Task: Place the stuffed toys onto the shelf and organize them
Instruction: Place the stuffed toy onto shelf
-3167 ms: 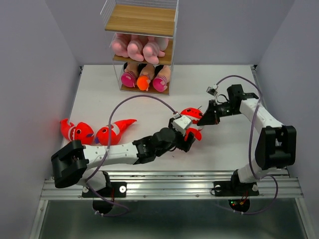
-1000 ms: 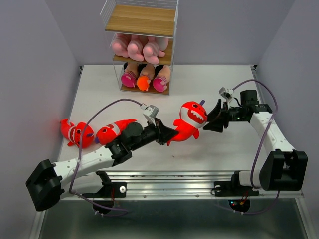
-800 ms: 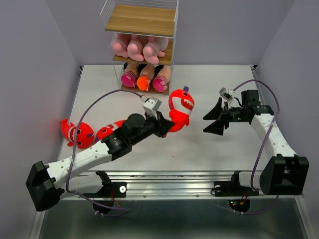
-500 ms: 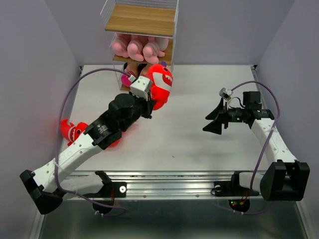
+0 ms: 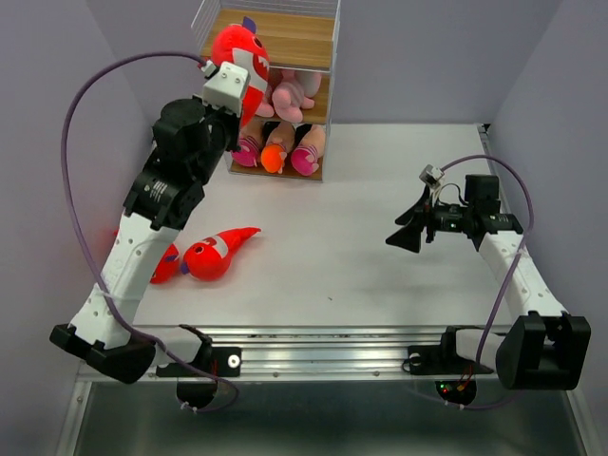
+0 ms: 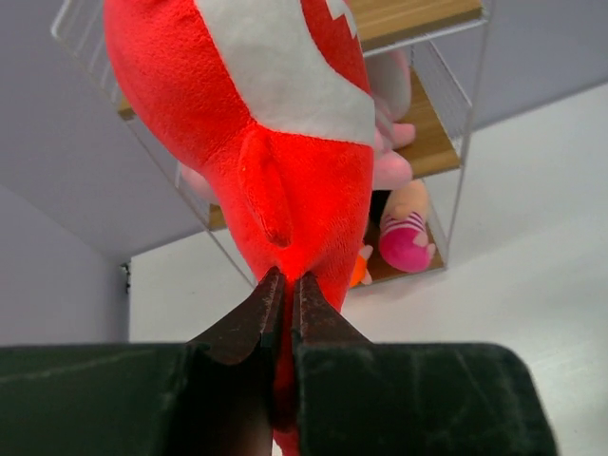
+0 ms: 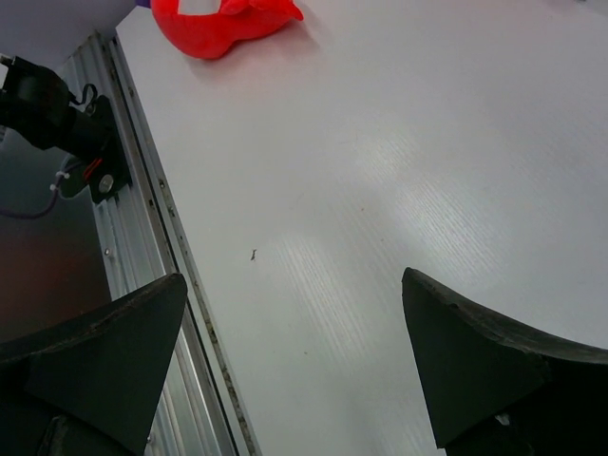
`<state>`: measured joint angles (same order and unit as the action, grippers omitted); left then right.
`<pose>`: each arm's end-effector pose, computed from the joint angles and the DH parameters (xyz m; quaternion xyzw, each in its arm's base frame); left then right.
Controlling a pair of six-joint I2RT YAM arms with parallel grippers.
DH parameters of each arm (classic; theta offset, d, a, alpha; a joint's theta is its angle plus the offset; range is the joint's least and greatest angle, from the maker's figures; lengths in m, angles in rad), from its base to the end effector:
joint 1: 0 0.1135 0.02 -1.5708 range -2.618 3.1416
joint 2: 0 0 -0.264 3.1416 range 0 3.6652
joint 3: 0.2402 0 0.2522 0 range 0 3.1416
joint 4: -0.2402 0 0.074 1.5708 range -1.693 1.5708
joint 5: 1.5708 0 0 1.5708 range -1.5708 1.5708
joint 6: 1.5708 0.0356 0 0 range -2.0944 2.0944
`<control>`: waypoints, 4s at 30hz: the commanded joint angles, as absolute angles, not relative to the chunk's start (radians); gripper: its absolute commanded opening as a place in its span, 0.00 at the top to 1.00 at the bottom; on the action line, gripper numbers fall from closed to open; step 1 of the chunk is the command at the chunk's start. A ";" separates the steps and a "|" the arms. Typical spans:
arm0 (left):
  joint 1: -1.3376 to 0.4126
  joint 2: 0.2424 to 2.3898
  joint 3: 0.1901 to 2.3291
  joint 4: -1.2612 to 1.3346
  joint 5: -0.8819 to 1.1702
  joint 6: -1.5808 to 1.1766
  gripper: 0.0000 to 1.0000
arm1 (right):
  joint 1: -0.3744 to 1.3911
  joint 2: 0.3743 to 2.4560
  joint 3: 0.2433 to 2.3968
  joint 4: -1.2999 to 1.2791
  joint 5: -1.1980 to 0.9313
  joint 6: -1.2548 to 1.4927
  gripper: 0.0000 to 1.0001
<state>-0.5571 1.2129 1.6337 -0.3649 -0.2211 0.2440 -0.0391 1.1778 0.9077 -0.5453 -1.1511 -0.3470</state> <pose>0.2037 -0.1177 0.5217 0.1925 0.6601 -0.0377 0.7251 0.2328 0.0234 0.2854 -0.3179 0.7398 0.4372 0.4007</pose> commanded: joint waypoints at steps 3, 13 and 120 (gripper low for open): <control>-0.402 1.372 1.895 -0.316 -0.095 0.373 1.00 | -0.044 1.140 0.894 -0.473 -1.146 -0.313 0.00; -0.309 1.614 2.146 -0.181 -0.011 0.367 1.00 | -0.044 1.135 0.890 -0.466 -1.154 -0.304 0.00; -0.118 1.856 2.407 -0.242 0.123 0.006 0.44 | -0.044 1.166 0.890 -0.462 -1.132 -0.310 0.00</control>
